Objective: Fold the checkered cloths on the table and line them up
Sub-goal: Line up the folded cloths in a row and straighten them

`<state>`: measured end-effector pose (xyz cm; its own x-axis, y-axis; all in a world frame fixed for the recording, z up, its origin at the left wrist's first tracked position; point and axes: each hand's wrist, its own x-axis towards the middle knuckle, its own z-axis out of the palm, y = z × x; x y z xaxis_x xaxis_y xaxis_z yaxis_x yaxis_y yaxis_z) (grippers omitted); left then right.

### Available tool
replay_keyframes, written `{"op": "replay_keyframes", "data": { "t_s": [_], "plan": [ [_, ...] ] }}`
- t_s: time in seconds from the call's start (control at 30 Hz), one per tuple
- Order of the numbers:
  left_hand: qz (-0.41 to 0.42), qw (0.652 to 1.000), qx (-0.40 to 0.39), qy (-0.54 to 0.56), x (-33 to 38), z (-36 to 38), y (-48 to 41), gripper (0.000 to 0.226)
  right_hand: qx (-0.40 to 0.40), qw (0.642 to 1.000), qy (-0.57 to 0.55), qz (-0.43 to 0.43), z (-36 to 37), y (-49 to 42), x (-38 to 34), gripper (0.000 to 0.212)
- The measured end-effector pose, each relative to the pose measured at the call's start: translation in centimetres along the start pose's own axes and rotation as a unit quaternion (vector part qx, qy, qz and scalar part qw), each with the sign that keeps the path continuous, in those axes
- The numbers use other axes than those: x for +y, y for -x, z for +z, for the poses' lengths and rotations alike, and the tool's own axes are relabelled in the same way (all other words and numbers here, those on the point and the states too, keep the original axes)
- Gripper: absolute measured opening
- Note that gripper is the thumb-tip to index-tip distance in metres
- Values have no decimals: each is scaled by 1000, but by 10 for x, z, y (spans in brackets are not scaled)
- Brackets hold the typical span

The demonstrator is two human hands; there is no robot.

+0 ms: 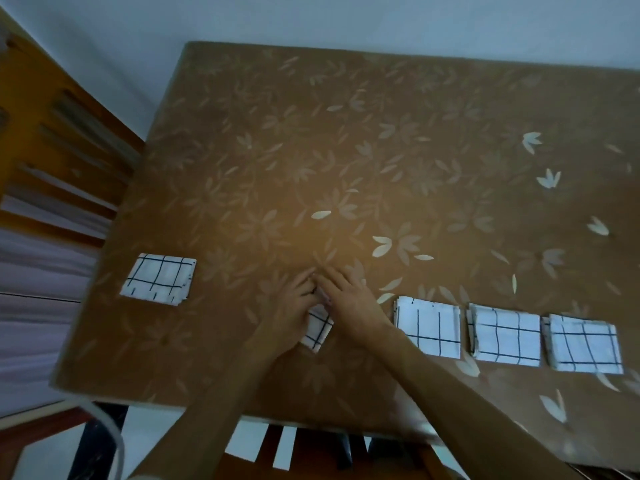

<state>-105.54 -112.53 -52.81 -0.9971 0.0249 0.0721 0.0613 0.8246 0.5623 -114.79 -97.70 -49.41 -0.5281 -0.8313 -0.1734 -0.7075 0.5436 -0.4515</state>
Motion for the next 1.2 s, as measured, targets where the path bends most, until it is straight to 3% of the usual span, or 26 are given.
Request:
{"op": "replay_keyframes", "data": {
  "t_s": [0.1, 0.17, 0.23, 0.4, 0.5, 0.63, 0.7, 0.8, 0.93, 1.2],
  "plan": [
    [17, 1000, 23, 5, 15, 16, -7, 32, -34, 999, 13, 20, 1, 16, 11, 76],
    [-79, 994, 81, -3, 24, 16, -1, 22, -42, 998, 17, 49, 4, 25, 16, 76],
    [-187, 976, 114, 10, 35, 11, 11, 35, -52, 996, 21, 66, 7, 31, 17, 68],
    [-338, 929, 132, -69, 60, 4, 40, 43, -8, 981, -43, 189, 11, 42, 3, 48],
    [-440, 889, 118, 48, 56, 17, 51, 46, 7, 959, -94, 268, 14, 54, -1, 50],
    [-408, 897, 112, 130, 58, 22, 42, 12, 21, 952, -80, 293, 17, 67, -2, 52],
    [-381, 910, 102, 126, 64, 23, 33, 4, 70, 960, -20, 269, 16, 72, -1, 55],
    [-375, 917, 80, 111, 70, 28, 25, 4, 105, 972, 75, 194, 23, 80, 6, 62],
    [-360, 927, 69, 78, 69, 33, 25, 5, 61, 985, 129, 92, 38, 87, 19, 69],
    [-367, 924, 50, 96, 67, 39, 28, 12, 19, 987, 106, 118, 51, 89, 19, 71]
  ]
}}
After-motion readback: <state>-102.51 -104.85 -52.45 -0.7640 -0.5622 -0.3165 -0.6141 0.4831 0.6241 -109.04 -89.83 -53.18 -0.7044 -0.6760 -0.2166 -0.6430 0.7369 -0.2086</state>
